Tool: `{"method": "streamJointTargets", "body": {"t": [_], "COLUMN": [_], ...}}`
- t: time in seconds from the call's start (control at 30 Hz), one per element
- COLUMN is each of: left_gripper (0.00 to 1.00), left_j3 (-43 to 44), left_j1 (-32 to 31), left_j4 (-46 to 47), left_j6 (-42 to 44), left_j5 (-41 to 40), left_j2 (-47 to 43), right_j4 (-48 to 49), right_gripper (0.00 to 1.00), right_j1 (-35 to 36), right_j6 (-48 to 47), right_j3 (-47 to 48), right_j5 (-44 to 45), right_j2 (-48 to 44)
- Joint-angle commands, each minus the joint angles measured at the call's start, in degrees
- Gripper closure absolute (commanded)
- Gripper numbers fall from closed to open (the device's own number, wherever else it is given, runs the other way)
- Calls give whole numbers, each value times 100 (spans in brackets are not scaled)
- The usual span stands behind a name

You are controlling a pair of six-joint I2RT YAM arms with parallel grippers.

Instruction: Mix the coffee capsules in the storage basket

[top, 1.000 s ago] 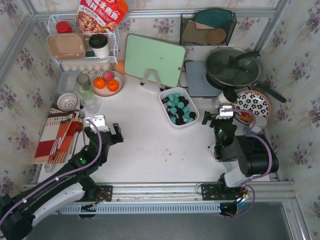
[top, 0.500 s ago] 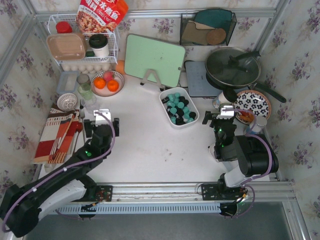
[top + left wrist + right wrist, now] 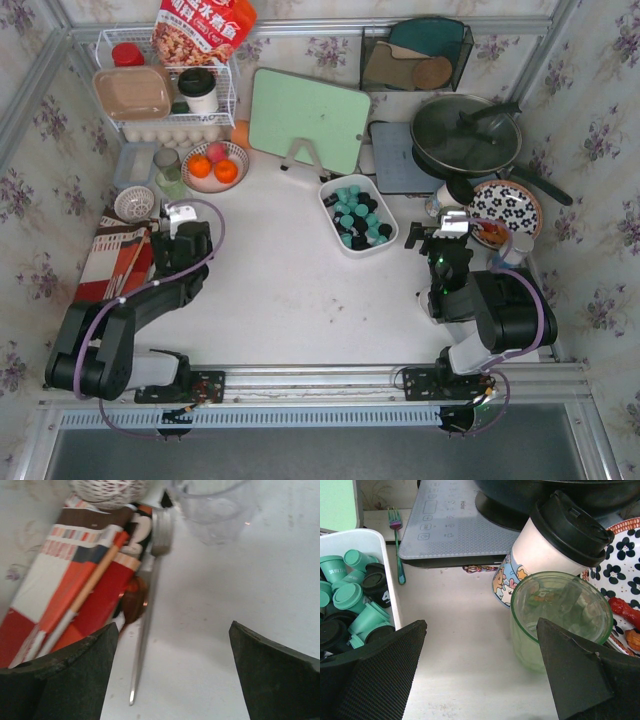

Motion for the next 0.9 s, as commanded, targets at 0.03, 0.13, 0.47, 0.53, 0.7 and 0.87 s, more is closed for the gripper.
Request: {"method": "streamJointTargets", "body": {"t": [0.03,0.13,0.47,0.53,0.7,0.87], "left_gripper": [13,13,12,12,0,1], "left_j3": [107,-342,-627,-408,-183,-190], "left_j1": [34,134,974,1064,1255,1329], "left_j4": [1043,2006,2830,2470,2083,2087], "left_j6": [784,1092,544,575,532,495], "left_j5": [1110,1313,2650,2973,3400,3542], "left_j2": [314,359,927,970,997,1000], "right_j4": [57,61,50,49,48,42], "right_gripper": [0,0,0,0,0,0], "right_j1": [3,2,0,3,2,3], "right_j6": [9,5,5,5,5,5], "right_j3": [20,23,20,22,24,24], "right_j5": [35,35,34,34,33,36], "right_j2": [-8,-9,-8,-3,-8,-4]}}
